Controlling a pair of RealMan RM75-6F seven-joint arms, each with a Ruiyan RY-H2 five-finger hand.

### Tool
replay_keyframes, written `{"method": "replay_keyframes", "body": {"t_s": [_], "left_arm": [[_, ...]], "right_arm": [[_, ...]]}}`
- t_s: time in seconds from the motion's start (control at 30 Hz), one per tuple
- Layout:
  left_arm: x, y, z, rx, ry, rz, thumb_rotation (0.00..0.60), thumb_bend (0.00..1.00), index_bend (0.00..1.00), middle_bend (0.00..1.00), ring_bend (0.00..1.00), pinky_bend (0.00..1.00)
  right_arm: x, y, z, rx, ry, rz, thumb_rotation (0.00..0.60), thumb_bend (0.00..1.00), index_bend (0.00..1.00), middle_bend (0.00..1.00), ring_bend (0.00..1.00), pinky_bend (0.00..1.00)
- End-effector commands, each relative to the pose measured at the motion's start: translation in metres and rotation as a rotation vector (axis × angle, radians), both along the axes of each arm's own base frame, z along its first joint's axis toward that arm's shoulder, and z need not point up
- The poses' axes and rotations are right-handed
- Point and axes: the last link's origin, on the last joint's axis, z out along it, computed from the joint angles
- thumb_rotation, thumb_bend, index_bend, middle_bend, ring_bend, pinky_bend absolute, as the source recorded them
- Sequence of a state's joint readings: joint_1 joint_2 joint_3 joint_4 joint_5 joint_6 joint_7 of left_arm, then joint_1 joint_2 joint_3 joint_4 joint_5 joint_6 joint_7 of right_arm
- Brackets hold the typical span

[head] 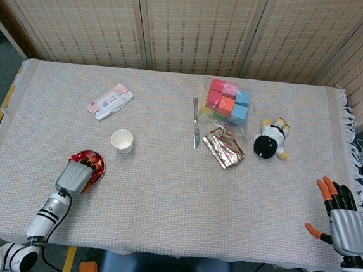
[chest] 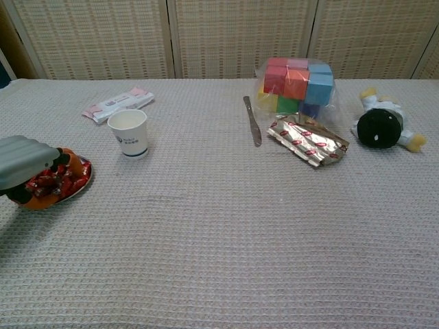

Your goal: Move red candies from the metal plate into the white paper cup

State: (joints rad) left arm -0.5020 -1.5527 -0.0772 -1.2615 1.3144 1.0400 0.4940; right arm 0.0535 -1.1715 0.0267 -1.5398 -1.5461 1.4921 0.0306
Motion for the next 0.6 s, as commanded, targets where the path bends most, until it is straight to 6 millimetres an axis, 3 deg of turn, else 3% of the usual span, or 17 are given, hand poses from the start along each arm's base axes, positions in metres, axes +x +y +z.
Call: {"method": "replay_keyframes", "body": {"t_s": [0.03, 0.6], "left_arm": [[0.0000, 0.0005, -0.0010, 0.002, 0.002, -0.004, 0.600, 0.37, 0.35, 0.26, 0.35, 0.93], [-0.0025, 0.0035, -0.0042, 0.006, 0.003, -0.024, 0.600, 0.38, 0.55, 0.45, 0.49, 0.98]], "right_arm": [[-0.0001, 0.0000, 0.0000, 0.001, 0.000, -0.002, 0.600, 0.05, 0.00, 0.00, 0.00, 0.00], [-0.0011, 0.0004, 0.0008, 0.007, 0.005, -0.016, 0.600, 0.05, 0.00, 0.00, 0.00, 0.00]]}}
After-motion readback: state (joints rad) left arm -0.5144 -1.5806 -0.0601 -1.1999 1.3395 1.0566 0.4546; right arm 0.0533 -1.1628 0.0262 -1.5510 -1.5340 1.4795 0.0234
